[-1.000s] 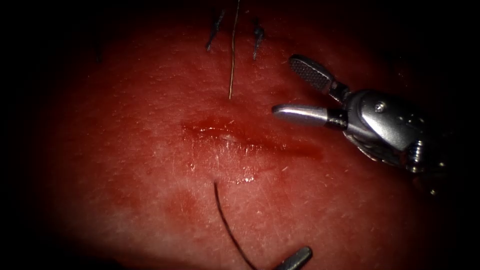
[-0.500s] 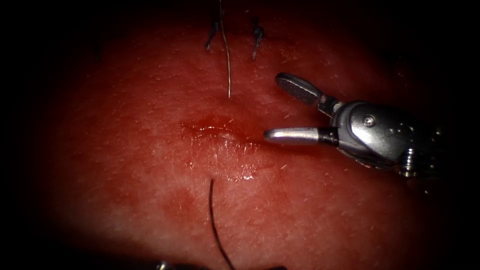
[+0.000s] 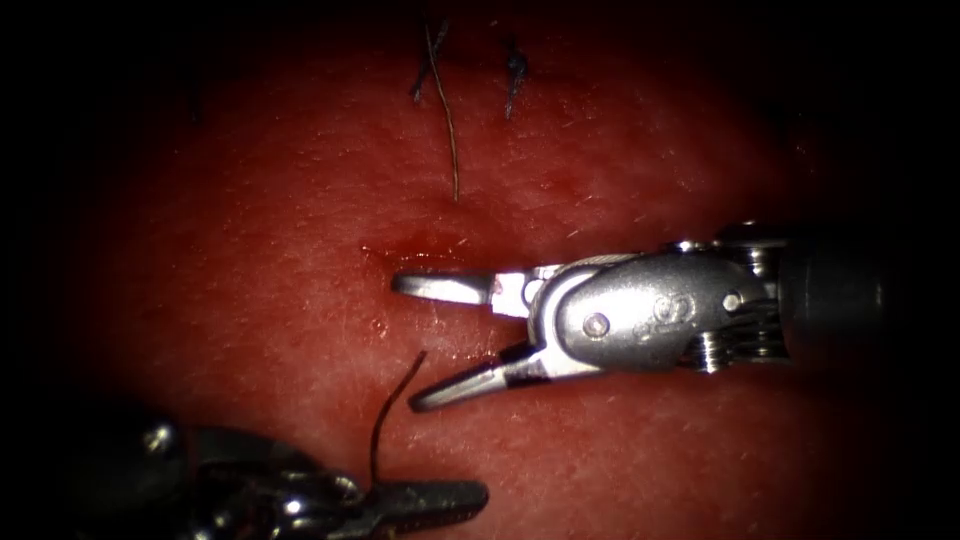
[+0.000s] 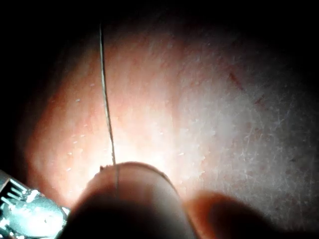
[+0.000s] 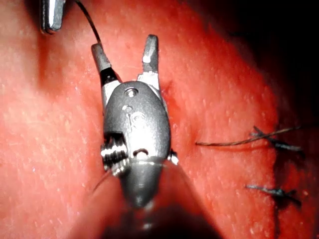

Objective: Wound Closure

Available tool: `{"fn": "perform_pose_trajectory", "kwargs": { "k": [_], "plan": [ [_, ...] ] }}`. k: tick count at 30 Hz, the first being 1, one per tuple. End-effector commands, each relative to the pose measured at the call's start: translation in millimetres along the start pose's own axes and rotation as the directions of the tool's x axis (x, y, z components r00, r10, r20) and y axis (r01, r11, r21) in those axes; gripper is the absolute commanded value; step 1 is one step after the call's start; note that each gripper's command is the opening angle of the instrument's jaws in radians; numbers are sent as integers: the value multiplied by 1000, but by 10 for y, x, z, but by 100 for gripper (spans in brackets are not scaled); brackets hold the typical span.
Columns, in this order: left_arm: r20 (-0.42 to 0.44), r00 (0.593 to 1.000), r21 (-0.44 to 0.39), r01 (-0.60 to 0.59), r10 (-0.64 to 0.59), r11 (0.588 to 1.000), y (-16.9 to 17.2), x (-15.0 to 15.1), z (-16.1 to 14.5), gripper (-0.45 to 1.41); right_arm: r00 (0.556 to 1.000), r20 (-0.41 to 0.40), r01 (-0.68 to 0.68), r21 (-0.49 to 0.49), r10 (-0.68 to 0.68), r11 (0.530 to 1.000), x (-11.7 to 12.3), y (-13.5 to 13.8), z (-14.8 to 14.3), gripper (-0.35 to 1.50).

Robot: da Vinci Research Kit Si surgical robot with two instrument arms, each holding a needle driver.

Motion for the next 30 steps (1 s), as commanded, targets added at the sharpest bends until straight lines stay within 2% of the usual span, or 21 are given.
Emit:
{"fn": "perform_pose_trajectory", "kwargs": {
  "k": [1,8,10,12,13,16,17,18,20,25,28,29,30],
  "plan": [
    [1,1000,4,-3,3,1000,-4,-1,5,-45,1000,-6,16,16,-16,1000,-4,-11,18,104],
    [-2,1000,32,-7,7,999,-5,-1,11,-45,996,74,38,92,-45,995,-15,-25,33,109],
    [-3,1000,34,-8,8,999,-6,0,13,-45,996,74,37,91,-44,995,-14,-24,34,101],
    [-6,1000,39,-9,10,999,-7,1,18,-45,997,59,37,67,-41,997,-12,-21,34,94],
    [-7,1000,42,-11,11,999,-8,1,20,-45,998,49,36,51,-39,998,-10,-18,34,84],
    [-11,1000,52,-14,15,999,-12,2,25,-45,999,21,44,0,-44,999,-1,-11,33,89],
    [-11,1000,52,-16,16,999,-13,2,27,-45,998,17,54,-2,-54,999,3,-10,33,76],
    [-11,1000,55,-17,17,998,-14,3,27,-45,998,15,53,-2,-53,999,6,-9,33,52],
    [-10,1000,55,-24,24,998,-14,4,27,-45,998,13,59,-1,-59,998,9,-10,34,-35],
    [-8,1000,59,12,-12,998,-12,5,24,-45,997,38,63,-5,-62,998,4,-6,29,-35],
    [-24,998,41,62,-61,997,-10,3,23,-42,989,112,-86,-68,94,994,-8,2,19,-35],
    [-26,997,29,75,-74,997,-9,2,23,-18,982,131,-128,-90,139,988,-12,4,16,-35],
    [-31,997,-2,77,-77,997,-8,0,22,14,969,151,-181,-119,198,976,-17,7,11,-35]
  ]
}}
